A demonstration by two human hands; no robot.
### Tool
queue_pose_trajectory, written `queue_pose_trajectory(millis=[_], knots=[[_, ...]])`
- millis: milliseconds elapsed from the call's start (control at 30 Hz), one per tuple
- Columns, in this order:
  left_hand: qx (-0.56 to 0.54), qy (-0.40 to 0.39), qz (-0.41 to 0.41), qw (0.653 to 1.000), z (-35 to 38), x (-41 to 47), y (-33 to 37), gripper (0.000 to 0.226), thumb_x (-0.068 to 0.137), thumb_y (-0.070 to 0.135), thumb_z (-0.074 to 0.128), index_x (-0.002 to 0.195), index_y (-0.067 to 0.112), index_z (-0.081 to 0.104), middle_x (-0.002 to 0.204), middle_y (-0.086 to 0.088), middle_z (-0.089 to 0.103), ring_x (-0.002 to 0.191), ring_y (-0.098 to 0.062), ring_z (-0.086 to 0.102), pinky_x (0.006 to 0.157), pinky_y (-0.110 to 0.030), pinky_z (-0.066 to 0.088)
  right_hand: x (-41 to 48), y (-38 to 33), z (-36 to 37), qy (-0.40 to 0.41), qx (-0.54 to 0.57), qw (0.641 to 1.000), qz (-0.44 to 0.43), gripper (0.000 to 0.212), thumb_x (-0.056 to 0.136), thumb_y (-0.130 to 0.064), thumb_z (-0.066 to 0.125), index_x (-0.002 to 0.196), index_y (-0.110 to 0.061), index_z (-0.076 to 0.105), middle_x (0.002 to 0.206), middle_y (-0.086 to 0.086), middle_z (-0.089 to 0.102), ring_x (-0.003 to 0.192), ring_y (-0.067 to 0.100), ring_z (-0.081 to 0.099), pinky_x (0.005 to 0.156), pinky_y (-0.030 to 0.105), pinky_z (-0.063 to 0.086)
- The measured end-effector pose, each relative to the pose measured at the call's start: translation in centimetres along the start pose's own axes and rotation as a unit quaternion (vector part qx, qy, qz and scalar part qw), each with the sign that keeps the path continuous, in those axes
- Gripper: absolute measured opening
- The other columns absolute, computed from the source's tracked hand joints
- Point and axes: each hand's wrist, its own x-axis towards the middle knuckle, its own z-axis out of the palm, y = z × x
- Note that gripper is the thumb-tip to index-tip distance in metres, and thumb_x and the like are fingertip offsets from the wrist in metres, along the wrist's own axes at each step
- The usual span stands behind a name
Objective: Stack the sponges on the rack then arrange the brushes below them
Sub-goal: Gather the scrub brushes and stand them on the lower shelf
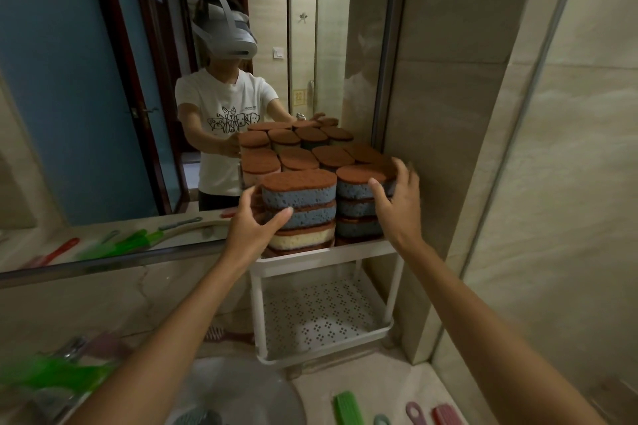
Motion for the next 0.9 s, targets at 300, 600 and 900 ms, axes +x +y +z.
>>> queue_pose_trajectory(millis=[300,600,900], knots=[[0.155,0.15,0.029,0.976,-3.2,-2.8,0.4,0.025,0.094,0.021,0.05,0.115,0.01,0.055,0.103,0.002,0.057,0.092,-0.009,0.054,0.063,-0.01,0.037,-7.1,-5.0,4.5,0.083,0.019,0.945,-0.316,0.02,0.083,-0.007,0.048,0.1,-0.004,0.057,0.107,0.022,0.059,0.091,0.018,0.053,0.072,0.024,0.046],[0.155,0.143,-0.149,0.966,-5.4,-14.2,-8.6,0.01,0.088,0.009,0.052,0.088,0.013,0.062,0.088,-0.012,0.069,0.089,-0.028,0.066,0.081,-0.033,0.049,-21.8,-0.4,9.7,-0.213,0.074,0.971,-0.084,0.031,0.081,-0.019,0.045,0.097,-0.001,0.064,0.095,0.015,0.066,0.074,0.017,0.061,0.072,0.027,0.049],[0.197,-0.077,-0.36,0.908,-1.1,-25.7,-17.8,0.016,0.089,0.007,0.05,0.098,0.004,0.063,0.108,-0.018,0.067,0.096,-0.032,0.065,0.083,-0.031,0.049,-31.0,13.6,5.9,-0.316,-0.286,0.874,0.233,0.047,0.086,-0.02,0.056,0.124,0.005,0.044,0.124,0.027,0.048,0.118,0.042,0.047,0.091,0.042,0.042]])
